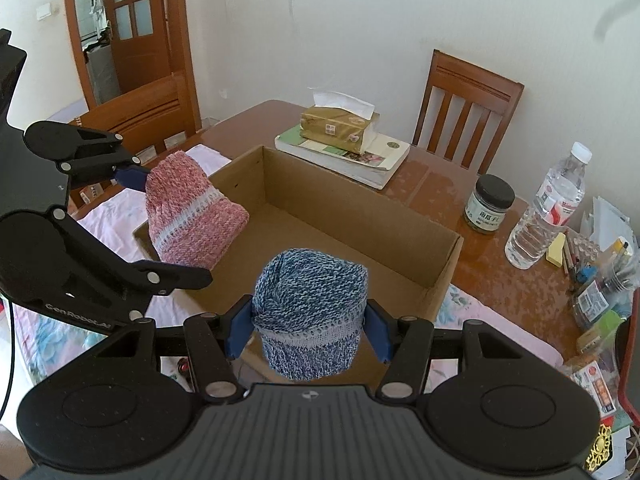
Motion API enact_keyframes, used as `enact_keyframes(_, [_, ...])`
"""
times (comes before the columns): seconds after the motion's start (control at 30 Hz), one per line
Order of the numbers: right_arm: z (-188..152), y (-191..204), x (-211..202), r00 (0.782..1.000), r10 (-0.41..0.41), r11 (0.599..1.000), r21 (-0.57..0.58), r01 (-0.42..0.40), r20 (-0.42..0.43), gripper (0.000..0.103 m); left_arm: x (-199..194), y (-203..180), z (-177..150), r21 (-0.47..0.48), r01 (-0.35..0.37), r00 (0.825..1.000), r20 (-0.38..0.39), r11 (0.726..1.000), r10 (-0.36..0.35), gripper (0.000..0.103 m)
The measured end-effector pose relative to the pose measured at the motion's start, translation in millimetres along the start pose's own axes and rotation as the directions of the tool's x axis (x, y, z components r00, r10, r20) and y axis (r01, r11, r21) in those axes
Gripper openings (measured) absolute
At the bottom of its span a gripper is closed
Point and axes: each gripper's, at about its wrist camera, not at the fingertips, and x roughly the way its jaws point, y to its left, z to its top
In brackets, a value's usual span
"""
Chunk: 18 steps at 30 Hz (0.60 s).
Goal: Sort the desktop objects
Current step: 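Carry both socks over the cardboard box and open both tools to drop them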
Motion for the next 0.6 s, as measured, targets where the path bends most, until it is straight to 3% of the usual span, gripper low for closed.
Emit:
enact_keyframes(0.4, [25.2, -9.2, 47.1, 0.994, -0.016, 1.0, 0.004, 0.017, -0.106, 0.063, 36.8, 20.4, 9.9, -0.016, -0.001, 0.998, -0.059, 1.0, 0.0, 0.077])
enact_keyframes(0.6, [32.1, -15.5, 61.0, 0.993, -0.045, 0.998, 0.035, 0.049, -0.113, 0.066, 42.9, 25.5, 10.6, -0.008, -0.041, 0.998, -0.044, 0.999, 0.041, 0.09])
